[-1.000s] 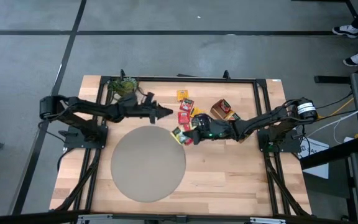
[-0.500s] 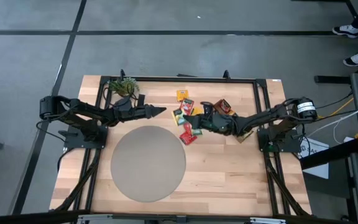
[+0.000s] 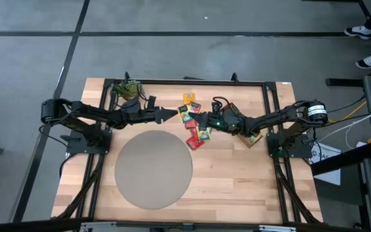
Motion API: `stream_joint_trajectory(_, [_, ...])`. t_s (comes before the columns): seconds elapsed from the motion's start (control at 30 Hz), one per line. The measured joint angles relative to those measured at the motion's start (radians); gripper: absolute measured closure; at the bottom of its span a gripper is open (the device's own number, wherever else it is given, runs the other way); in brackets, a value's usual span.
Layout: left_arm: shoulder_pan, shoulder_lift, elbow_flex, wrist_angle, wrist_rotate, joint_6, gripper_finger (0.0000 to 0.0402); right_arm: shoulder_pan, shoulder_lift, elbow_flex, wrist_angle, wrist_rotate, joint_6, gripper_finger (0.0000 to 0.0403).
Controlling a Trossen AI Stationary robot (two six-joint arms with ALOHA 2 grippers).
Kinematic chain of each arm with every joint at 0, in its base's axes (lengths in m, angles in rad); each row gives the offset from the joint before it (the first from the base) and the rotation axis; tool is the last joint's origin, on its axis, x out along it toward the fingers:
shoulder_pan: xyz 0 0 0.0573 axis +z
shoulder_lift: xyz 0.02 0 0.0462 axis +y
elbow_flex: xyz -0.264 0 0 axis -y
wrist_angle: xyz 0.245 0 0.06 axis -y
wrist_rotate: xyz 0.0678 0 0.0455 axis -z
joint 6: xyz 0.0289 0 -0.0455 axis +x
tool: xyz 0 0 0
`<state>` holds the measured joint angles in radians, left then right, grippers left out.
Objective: Pick & Place Tea
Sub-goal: Put the yellow tea bag into the bottom section of the wooden organizer
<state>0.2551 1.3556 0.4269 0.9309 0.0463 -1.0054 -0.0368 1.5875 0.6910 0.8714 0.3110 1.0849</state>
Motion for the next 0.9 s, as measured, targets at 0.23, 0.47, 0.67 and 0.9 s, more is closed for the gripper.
stream_joint_trajectory(0.23, [-0.021,0.0,0.006,-0.031,-0.003,0.048,0.0243,0.0,0.0,0.0,0.032,-0.001,-0.016,0.0398])
stream_joint_trajectory(0.47, [-0.02,0.0,0.006,-0.013,-0.009,0.05,0.0254,0.0,0.0,0.0,0.031,-0.004,-0.016,0.0398])
stream_joint_trajectory(0.67, [-0.02,0.0,0.006,-0.014,-0.009,0.05,0.0277,-0.001,0.0,0.0,0.03,-0.019,-0.016,0.0398])
stream_joint_trajectory(0.9, [-0.02,0.0,0.006,-0.014,-0.011,0.05,0.0335,-0.001,0.0,0.0,0.027,-0.019,-0.019,0.0398])
